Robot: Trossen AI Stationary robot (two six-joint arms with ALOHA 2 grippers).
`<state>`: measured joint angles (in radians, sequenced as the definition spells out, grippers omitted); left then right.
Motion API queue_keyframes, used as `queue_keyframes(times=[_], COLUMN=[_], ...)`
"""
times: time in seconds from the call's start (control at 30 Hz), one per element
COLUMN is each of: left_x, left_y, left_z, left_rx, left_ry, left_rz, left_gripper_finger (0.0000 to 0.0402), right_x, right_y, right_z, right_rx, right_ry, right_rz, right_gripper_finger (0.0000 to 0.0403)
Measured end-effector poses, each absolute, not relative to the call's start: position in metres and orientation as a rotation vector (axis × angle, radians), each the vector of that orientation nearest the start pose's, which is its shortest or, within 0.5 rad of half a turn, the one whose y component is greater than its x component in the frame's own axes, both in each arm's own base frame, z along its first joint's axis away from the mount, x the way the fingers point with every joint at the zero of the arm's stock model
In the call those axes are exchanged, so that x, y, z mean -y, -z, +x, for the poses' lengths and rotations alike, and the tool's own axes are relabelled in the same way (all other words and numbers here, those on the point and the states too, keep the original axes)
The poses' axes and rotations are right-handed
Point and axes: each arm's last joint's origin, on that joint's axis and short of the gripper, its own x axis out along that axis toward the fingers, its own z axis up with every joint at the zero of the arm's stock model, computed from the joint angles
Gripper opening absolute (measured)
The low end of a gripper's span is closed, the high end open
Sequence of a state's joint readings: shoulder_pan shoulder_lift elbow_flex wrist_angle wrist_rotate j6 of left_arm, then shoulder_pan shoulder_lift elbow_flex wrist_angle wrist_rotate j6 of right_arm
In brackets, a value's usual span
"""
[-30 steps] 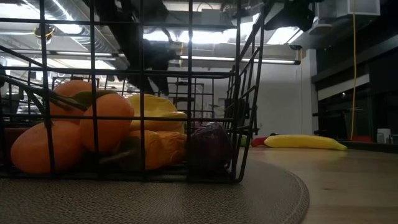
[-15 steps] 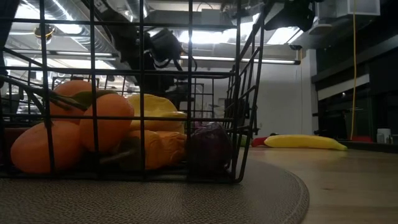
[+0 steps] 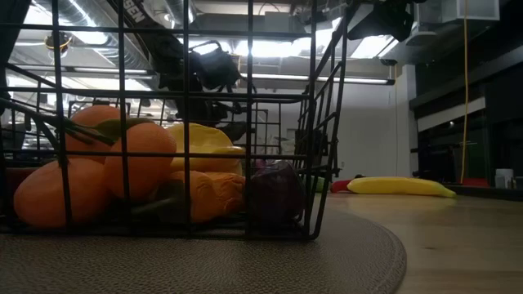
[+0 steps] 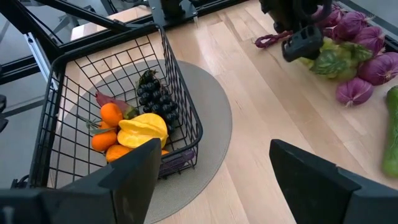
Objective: Build produce basket
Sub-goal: Put the green grapes into the black wire basket
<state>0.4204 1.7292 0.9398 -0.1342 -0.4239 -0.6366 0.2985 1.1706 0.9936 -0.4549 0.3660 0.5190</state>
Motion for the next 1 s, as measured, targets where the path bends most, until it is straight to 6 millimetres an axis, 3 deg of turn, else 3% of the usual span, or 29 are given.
queue_keyframes(times=[0.27, 0.47, 0.67, 0.93, 1.0], left_x=[-0.15, -0.147, -0.14, -0.12, -0.115], left_y=[-0.13, -0.127, -0.128, -0.126, -0.129], left_z=[0.307, 0.309, 0.311, 0.318, 0.322], left_rx=[-0.71, -0.706, -0.724, -0.799, -0.789], left_ry=[-1.083, -1.076, -1.015, -0.841, -0.812], left_rz=[-0.538, -0.566, -0.597, -0.589, -0.561], left_gripper_finger=[0.0284, 0.027, 0.0188, 0.0019, 0.0008], right_x=[-0.062, -0.062, -0.062, -0.062, -0.062], right_y=[-0.306, -0.305, -0.304, -0.304, -0.304], right_z=[0.238, 0.236, 0.236, 0.236, 0.236], right_rx=[-0.563, -0.583, -0.589, -0.589, -0.59], right_ry=[0.217, 0.222, 0.224, 0.224, 0.225], right_rz=[0.297, 0.289, 0.288, 0.289, 0.289], right_gripper_finger=[0.0302, 0.0302, 0.0302, 0.0302, 0.0302])
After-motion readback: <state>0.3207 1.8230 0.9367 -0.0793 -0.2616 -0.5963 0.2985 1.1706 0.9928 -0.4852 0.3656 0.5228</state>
